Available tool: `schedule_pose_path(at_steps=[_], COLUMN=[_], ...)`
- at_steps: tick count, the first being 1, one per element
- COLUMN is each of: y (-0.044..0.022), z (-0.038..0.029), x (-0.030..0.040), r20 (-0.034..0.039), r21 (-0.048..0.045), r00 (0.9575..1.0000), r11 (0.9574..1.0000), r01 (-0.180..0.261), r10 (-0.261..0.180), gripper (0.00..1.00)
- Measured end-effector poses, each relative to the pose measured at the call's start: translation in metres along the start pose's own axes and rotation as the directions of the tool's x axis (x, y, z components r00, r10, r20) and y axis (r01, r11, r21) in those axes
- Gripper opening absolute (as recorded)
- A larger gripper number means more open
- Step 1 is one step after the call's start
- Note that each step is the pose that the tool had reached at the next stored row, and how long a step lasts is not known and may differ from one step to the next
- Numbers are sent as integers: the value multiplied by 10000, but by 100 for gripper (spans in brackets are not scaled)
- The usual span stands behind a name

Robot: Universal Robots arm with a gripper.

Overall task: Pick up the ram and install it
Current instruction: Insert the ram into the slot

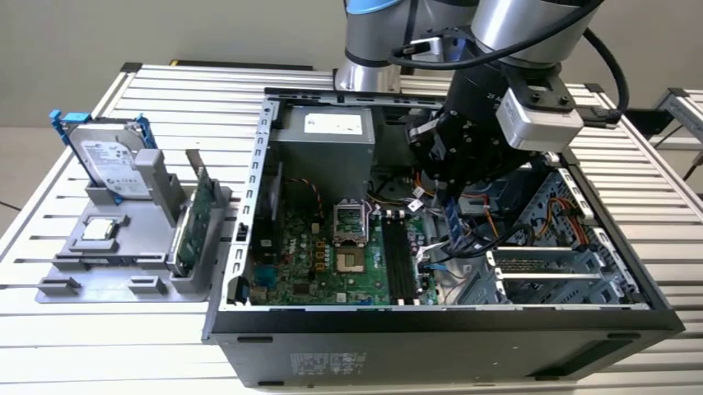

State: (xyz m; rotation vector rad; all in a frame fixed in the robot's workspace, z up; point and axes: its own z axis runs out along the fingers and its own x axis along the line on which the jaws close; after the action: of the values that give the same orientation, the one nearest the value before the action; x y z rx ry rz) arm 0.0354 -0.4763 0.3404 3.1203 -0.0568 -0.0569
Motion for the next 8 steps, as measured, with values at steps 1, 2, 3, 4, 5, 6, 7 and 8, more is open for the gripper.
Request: schedule_pose_path(at_steps=[1, 2, 3, 4, 5, 6, 7, 8], y=[-7, -13, -20, -26, -32, -38, -43, -48], z=[4, 9, 15, 20, 25, 30, 35, 41], x=[3, 6, 10, 13, 17, 21, 25, 30], r20=[0, 0, 0, 0, 0, 0, 0, -1], r21=[0, 0, 1, 1, 2, 1, 1, 3], r00=[10000, 10000, 10000, 10000, 10000, 10000, 10000, 10000], r11=[10000, 10000, 10000, 10000, 10000, 10000, 10000, 10000], r01=[0, -1, 0, 0, 0, 0, 0, 0], r10=[0, 1, 0, 0, 0, 0, 0, 0], gripper=[0, 0, 0, 0, 0, 0, 0, 0])
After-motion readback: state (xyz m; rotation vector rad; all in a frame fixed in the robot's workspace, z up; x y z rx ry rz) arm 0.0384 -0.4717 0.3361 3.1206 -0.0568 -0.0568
